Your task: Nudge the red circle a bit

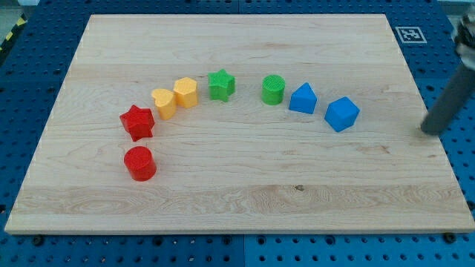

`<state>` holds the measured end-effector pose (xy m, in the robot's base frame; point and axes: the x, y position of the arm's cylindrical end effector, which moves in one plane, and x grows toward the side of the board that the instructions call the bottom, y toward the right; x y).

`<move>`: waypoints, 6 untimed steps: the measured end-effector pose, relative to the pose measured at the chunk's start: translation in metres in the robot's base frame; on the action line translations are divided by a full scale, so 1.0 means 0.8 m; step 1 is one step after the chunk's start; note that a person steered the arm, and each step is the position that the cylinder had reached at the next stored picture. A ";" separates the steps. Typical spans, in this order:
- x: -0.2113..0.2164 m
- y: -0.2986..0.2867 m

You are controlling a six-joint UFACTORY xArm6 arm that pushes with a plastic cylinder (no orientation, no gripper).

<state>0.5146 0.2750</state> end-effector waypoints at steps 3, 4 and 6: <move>0.126 -0.409; 0.121 -0.470; 0.063 -0.533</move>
